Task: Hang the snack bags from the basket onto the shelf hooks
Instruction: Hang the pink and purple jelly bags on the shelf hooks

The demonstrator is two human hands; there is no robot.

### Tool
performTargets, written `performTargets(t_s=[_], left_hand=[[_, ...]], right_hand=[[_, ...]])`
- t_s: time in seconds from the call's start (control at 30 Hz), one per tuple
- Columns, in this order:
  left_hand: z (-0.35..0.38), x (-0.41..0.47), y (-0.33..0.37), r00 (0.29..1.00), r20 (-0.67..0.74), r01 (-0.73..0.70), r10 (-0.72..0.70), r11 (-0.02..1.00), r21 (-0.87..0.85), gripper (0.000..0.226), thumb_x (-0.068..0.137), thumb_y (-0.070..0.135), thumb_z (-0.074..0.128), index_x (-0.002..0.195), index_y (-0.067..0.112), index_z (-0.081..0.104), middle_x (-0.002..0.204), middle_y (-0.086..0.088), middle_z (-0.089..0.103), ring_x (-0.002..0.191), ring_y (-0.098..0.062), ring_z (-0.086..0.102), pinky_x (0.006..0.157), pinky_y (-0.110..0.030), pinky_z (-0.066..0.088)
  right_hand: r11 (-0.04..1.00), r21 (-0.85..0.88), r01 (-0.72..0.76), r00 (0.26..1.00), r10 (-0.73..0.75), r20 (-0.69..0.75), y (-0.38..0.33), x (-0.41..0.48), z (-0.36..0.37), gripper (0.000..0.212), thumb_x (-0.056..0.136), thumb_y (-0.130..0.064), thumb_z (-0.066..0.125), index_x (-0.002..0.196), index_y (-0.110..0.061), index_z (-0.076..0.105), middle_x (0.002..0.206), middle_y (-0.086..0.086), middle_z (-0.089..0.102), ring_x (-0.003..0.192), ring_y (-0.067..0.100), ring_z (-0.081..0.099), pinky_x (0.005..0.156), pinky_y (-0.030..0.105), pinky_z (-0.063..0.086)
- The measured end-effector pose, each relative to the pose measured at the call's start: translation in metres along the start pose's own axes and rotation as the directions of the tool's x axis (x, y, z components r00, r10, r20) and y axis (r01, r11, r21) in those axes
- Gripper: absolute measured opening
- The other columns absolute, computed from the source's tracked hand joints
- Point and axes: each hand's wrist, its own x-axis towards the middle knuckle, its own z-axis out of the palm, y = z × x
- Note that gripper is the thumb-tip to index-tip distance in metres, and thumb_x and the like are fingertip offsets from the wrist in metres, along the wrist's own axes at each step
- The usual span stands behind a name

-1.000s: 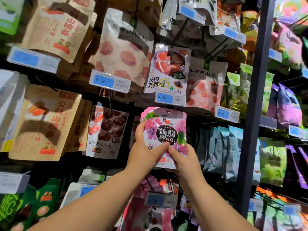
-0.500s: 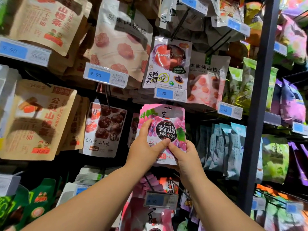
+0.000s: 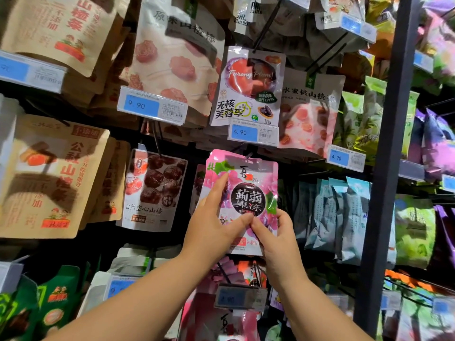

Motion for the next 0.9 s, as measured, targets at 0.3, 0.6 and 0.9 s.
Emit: performTargets(t_s=[0.3, 0.6, 0.9], left_hand=[[0.001, -0.002, -0.001, 0.999, -0.019, -0.039, 0.038, 0.999, -0.019, 0.086, 0.076, 0.044, 0.08, 0.133, 0.071, 0.021, 0.125, 0.042, 0.036, 0.117, 0.027, 0.033, 0.099, -0.009, 0.029], [-0.001, 0.014, 0.004, 1.0, 0.005, -0.017, 0.017, 0.999, -0.043, 0.083, 0.081, 0.033, 0.078, 0.146, 0.049, 0.029, 0.133, 0.03, 0.038, 0.121, 0.015, 0.037, 0.086, 0.007, 0.025], [-0.002, 0.021, -0.004, 0.998, 0.031, 0.055, -0.055, 0.998, -0.023, 0.087, 0.082, 0.037, 0.076, 0.153, 0.039, 0.024, 0.153, 0.017, 0.035, 0.136, 0.002, 0.033, 0.099, -0.012, 0.027]], right_hand=[[0.996, -0.001, 0.091, 0.995, -0.091, -0.036, 0.002, -0.004, 0.0, 0.064, 0.078, -0.044, 0.08, 0.131, -0.027, 0.05, 0.124, -0.004, 0.066, 0.117, 0.014, 0.062, 0.105, 0.044, 0.047], [0.998, -0.035, 0.058, 0.996, -0.061, -0.065, -0.002, 0.009, 0.001, 0.037, 0.088, -0.025, 0.073, 0.119, -0.029, 0.052, 0.105, -0.014, 0.07, 0.099, 0.0, 0.065, 0.082, 0.018, 0.051], [0.996, -0.091, 0.003, 0.998, -0.009, -0.068, 0.003, 0.019, 0.006, 0.054, 0.079, -0.045, 0.078, 0.122, -0.032, 0.048, 0.118, -0.006, 0.064, 0.111, 0.017, 0.062, 0.1, 0.046, 0.05]])
